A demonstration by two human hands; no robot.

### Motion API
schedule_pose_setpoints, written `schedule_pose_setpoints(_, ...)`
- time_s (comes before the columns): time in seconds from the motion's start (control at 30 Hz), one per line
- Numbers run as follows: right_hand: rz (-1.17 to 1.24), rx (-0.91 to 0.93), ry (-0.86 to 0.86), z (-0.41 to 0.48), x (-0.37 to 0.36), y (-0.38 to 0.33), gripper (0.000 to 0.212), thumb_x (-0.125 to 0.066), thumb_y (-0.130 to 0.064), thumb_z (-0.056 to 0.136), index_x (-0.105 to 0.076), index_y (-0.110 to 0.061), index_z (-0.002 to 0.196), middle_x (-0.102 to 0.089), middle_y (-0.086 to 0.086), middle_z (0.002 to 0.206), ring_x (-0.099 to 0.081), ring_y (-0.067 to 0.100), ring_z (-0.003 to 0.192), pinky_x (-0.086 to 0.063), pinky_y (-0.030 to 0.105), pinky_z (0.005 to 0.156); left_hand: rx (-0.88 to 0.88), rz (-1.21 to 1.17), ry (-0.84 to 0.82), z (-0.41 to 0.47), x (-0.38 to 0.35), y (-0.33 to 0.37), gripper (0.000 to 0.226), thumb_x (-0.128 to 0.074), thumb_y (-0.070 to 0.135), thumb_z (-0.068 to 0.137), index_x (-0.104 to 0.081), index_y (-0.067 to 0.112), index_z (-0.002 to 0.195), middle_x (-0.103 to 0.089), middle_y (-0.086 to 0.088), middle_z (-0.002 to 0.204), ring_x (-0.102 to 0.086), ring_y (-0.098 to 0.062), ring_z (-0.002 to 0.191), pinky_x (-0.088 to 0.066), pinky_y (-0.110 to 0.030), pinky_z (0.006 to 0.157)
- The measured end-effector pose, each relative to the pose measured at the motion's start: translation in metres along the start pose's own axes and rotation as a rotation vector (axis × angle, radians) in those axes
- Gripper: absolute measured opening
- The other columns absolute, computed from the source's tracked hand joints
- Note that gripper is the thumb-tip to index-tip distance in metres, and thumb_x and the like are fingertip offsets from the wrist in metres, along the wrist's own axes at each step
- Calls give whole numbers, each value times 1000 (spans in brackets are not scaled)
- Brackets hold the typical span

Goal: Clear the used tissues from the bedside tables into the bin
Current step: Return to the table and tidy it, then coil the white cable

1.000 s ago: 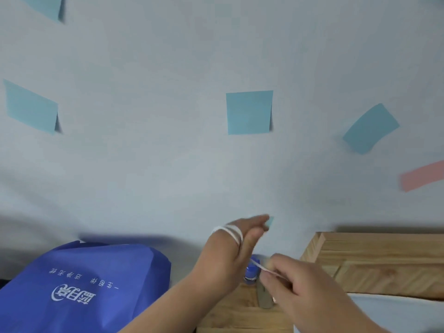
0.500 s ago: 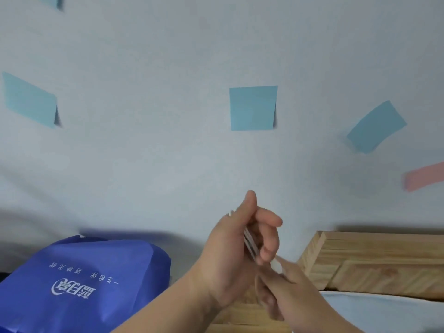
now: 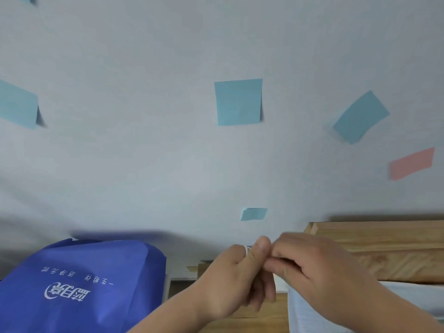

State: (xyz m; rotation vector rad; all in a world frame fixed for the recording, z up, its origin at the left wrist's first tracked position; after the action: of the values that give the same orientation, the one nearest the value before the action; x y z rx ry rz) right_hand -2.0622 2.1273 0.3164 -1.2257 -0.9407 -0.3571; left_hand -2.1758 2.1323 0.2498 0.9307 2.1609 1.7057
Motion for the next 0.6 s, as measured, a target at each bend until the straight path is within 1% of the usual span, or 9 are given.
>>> schedule_pose_setpoints(0.07, 370, -10, 51, 4, -7, 8, 23, -57, -48, 97, -61, -29, 84, -74, -14, 78, -69, 11, 84, -50, 20, 78, 49, -141, -48, -1, -5, 1, 91, -17, 96, 87, -63, 24, 56, -49, 7, 42, -47, -12, 47, -45, -20, 59)
schedule_pose_setpoints(0.13, 770, -54, 45, 7, -26, 13, 21, -60, -35, 102, -65, -19, 88, -79, 1, 77, -75, 25, 96, -57, 37, 94, 48, -343, -97, 0, -12, 6, 89, -21, 93, 89, -57, 20, 54, -40, 6, 38, -40, -15, 43, -39, -28, 55)
schedule_pose_setpoints(0.2, 946, -119, 25, 7, -44, 16, 31, -57, -44, 103, -62, -18, 88, -78, 10, 75, -74, 26, 108, -54, 40, 102, 59, -526, -151, 0, -19, 8, 86, -27, 90, 92, -54, 19, 50, -33, 5, 35, -32, -14, 37, -30, -27, 48)
schedule_pose_setpoints(0.3, 1011, -207, 11, 7, -63, 20, 46, -59, -66, 93, -57, -21, 85, -76, 12, 69, -73, 24, 84, -56, 49, 97, 92, -670, -194, -1, -26, 4, 85, -35, 89, 89, -54, 18, 47, -33, 5, 33, -31, -12, 33, -31, -21, 43)
schedule_pose_setpoints(0.37, 1016, -251, 30, 5, -69, 26, 39, -58, -62, 94, -55, -25, 82, -74, 11, 67, -70, 24, 79, -58, 51, 95, 118, -733, -196, -1, -29, -2, 85, -42, 90, 86, -55, 16, 46, -36, 3, 32, -33, -11, 31, -35, -19, 41)
schedule_pose_setpoints(0.43, 1038, -259, 52, 3, -70, 30, 33, -56, -51, 98, -54, -23, 82, -71, 11, 64, -70, 24, 74, -62, 44, 86, 143, -747, -182, -1, -33, -7, 85, -48, 89, 83, -57, 14, 46, -38, 1, 32, -35, -13, 30, -36, -20, 45)
schedule_pose_setpoints(0.47, 1061, -251, 65, 2, -69, 30, 32, -57, -46, 100, -53, -18, 83, -69, 12, 62, -71, 25, 69, -62, 38, 78, 142, -737, -173, 0, -34, -8, 84, -50, 89, 83, -58, 13, 47, -41, 0, 32, -37, -13, 30, -35, -22, 51)
schedule_pose_setpoints(0.53, 1120, -269, 85, 1, -68, 32, 39, -61, -45, 98, -52, -8, 89, -66, 17, 60, -73, 34, 61, -60, 34, 68, 130, -696, -168, 0, -33, -8, 80, -56, 87, 82, -63, 14, 52, -50, -1, 36, -41, -14, 32, -33, -33, 62)
schedule_pose_setpoints(0.6, 1166, -284, 74, -2, -68, 31, 51, -67, -52, 93, -53, -3, 94, -64, 25, 59, -71, 41, 55, -59, 36, 61, 134, -624, -169, -1, -30, -5, 74, -61, 83, 82, -70, 14, 57, -60, -2, 42, -49, -13, 34, -40, -32, 64)
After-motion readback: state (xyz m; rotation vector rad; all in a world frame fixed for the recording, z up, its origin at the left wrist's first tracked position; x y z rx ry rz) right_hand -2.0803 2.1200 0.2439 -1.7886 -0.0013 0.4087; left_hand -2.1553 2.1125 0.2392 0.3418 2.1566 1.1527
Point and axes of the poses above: each hand's wrist, its own z-axis towards the middle knuckle, its own x-axis out of the back of the hand, y = z × x, the point moved 9 cm from there along z, towards the middle knuckle
